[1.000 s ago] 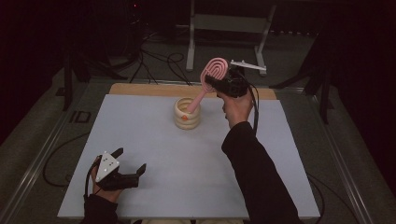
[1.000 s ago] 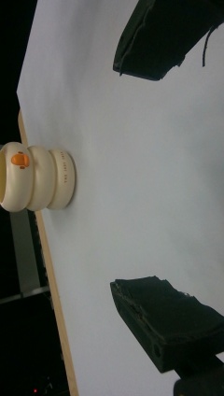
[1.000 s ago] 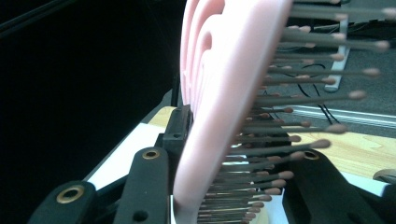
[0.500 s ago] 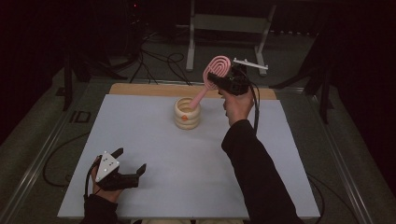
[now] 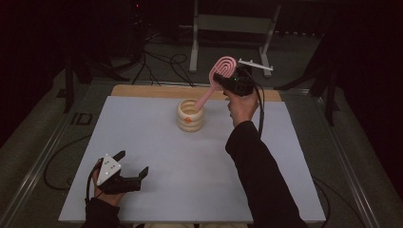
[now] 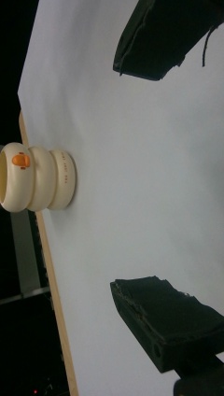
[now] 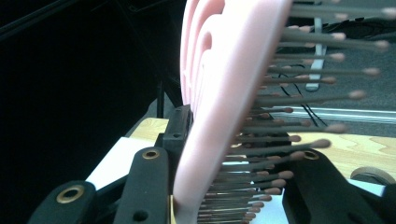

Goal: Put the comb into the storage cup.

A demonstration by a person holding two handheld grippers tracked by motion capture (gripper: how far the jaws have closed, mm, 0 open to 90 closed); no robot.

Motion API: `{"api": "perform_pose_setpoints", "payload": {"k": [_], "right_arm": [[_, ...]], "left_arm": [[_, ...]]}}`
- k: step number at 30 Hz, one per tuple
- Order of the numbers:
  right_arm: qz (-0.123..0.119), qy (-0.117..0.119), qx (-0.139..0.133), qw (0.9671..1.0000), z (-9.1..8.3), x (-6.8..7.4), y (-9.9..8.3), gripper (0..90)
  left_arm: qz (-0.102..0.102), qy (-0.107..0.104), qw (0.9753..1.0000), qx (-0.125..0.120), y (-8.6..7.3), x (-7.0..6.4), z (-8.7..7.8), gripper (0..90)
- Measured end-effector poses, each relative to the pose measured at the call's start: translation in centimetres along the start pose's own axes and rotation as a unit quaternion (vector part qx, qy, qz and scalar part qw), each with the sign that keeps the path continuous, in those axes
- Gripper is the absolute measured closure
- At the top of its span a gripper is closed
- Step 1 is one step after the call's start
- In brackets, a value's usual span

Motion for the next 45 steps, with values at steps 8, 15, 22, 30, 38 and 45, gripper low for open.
{"api": "perform_pose_setpoints", "payload": {"k": [8,15,22,30,38,45], "right_arm": [[0.005,-0.004,-0.003,1.0000,0.4,-0.1,-0.3,63.8],[0.006,-0.007,-0.001,1.0000,0.7,-0.1,-0.6,63.8],[0.008,-0.011,0.000,0.9999,0.9,-0.2,-0.8,63.8],[0.007,-0.014,0.000,0.9999,1.1,-0.3,-0.9,63.8],[0.006,-0.015,0.002,0.9999,1.2,-0.3,-0.9,63.8],[0.008,-0.015,0.002,0.9999,1.4,-0.3,-1.1,63.8]], "left_arm": [[0.000,-0.001,1.0000,0.000,0.0,0.0,0.0,0.4],[-0.001,-0.001,1.0000,-0.002,0.0,0.0,-0.1,0.4],[-0.002,-0.001,1.0000,-0.003,0.0,0.0,-0.1,0.4],[-0.001,-0.002,1.0000,-0.001,0.0,0.0,-0.1,0.4],[-0.002,-0.002,1.0000,-0.002,0.0,0.0,0.0,0.4],[-0.002,-0.001,1.0000,-0.003,0.0,0.0,-0.1,0.4]]}}
Point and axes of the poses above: each handheld gripper's, and its own axes: z roughly forward along the jaws, y roughly out of its top, x roughly to its left, the point moved 4 cm from there along z, roughly forward along the jaws, and after that the axes turned 11 degrees about -x, right-handed, at the moved point
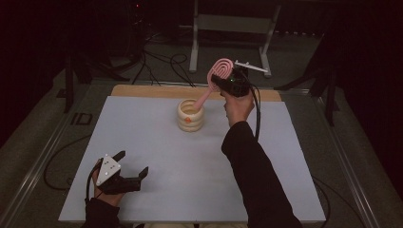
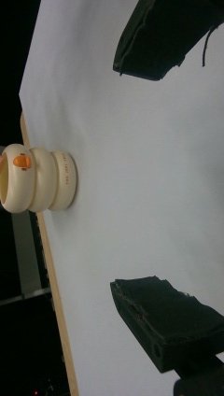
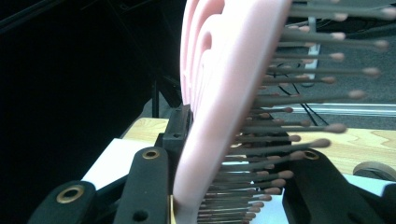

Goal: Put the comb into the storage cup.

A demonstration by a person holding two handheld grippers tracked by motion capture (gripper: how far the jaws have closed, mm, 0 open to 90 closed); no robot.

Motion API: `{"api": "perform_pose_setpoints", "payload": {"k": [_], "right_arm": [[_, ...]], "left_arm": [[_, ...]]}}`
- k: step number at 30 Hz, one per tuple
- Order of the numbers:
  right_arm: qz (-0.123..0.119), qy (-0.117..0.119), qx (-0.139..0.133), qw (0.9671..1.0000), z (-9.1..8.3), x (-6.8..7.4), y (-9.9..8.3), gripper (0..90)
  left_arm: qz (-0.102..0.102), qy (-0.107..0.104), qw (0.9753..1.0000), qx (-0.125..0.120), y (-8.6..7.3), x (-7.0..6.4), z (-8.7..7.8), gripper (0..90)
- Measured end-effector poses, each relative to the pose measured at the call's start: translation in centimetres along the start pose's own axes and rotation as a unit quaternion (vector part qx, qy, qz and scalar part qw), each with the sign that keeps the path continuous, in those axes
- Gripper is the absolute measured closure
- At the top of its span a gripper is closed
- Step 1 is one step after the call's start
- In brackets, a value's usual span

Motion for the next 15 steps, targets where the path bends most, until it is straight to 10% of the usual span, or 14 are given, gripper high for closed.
{"api": "perform_pose_setpoints", "payload": {"k": [15], "right_arm": [[-0.002,-0.001,0.005,1.0000,0.43,0.24,-0.70,63.8]], "left_arm": [[0.001,0.000,1.0000,-0.001,0.03,0.00,-0.04,0.4]]}}
Point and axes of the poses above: each handheld gripper's, and its own axes: z roughly forward along the jaws, y roughly out of its top, x roughly to its left, the point moved 4 cm from there along z, roughly forward along the jaws, and after that the axes turned 11 degrees about -x, right-handed, at the moved point
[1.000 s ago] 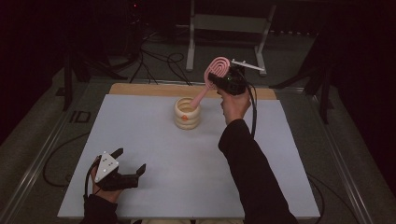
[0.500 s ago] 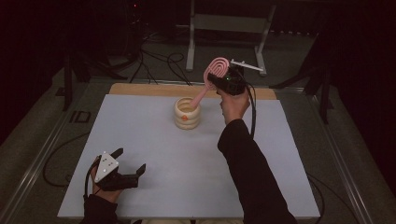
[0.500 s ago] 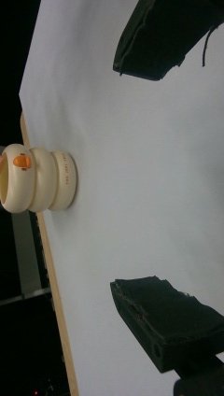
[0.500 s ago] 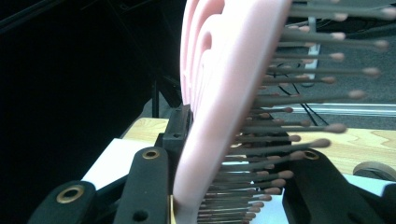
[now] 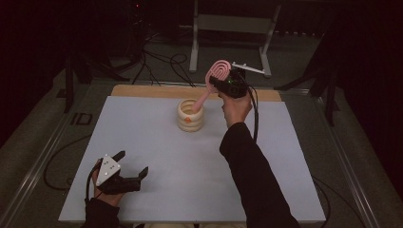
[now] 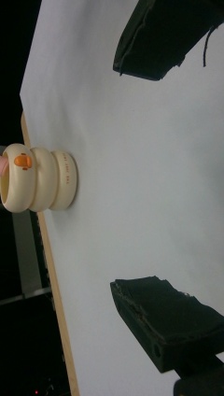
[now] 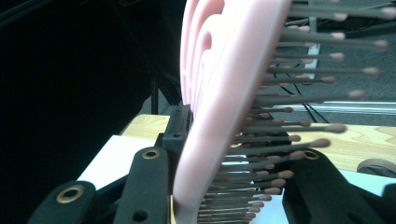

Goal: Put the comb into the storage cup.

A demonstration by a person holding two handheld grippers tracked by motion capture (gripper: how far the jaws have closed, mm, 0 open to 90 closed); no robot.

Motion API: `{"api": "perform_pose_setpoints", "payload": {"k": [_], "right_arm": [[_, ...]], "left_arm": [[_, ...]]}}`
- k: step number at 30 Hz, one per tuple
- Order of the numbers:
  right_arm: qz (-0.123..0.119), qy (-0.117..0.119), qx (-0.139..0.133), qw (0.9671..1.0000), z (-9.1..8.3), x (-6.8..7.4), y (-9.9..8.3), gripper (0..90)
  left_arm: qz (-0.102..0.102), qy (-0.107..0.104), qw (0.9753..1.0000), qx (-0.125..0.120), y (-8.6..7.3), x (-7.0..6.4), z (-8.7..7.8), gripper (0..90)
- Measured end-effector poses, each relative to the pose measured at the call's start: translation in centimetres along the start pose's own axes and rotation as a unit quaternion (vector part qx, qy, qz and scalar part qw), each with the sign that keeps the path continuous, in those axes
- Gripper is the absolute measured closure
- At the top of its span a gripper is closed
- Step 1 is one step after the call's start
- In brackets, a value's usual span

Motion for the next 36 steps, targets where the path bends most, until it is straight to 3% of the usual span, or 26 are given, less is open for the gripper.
{"api": "perform_pose_setpoints", "payload": {"k": [36], "right_arm": [[-0.004,-0.004,0.009,0.9999,0.7,0.0,-1.4,63.8]], "left_arm": [[0.000,0.000,1.0000,0.001,0.0,0.0,0.0,0.4]]}}
Point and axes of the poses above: each handheld gripper's, and its own axes: z roughly forward along the jaws, y roughly out of its top, x roughly to its left, the point moved 4 cm from there along z, roughly forward along the jaws, and after that the axes turned 11 degrees about -x, right-handed, at the moved point
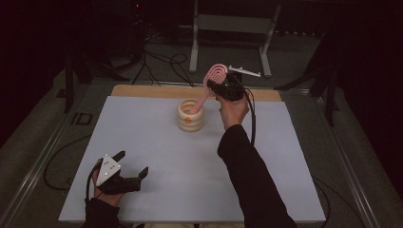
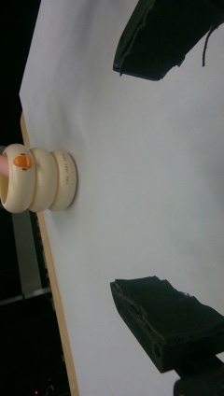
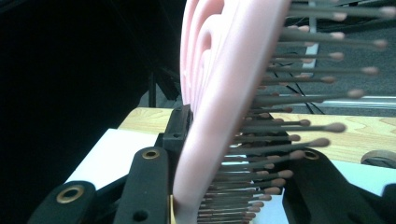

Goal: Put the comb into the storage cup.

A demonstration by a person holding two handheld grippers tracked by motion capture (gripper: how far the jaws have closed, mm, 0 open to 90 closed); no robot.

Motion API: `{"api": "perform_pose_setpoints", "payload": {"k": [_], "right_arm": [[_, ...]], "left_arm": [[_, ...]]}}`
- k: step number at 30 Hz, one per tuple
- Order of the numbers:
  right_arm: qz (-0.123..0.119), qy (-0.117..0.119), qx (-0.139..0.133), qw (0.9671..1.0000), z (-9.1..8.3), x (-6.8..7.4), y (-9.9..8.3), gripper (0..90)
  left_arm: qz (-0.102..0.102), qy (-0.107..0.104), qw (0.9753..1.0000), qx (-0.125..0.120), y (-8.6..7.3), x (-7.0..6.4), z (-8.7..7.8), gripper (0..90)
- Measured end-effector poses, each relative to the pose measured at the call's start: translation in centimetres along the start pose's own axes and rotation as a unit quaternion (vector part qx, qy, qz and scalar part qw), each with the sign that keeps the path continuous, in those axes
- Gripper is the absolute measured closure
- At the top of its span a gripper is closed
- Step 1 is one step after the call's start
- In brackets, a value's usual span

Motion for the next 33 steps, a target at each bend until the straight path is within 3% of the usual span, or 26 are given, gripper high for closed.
{"api": "perform_pose_setpoints", "payload": {"k": [33], "right_arm": [[0.009,-0.004,0.011,0.9999,0.6,-0.1,-1.5,63.7]], "left_arm": [[0.001,-0.001,1.0000,-0.001,0.0,0.0,0.0,0.4]]}}
Point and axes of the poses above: each handheld gripper's, and its own axes: z roughly forward along the jaws, y roughly out of its top, x roughly to its left, the point moved 4 cm from there along z, roughly forward along the jaws, and after that the axes turned 11 degrees about -x, right-handed, at the moved point
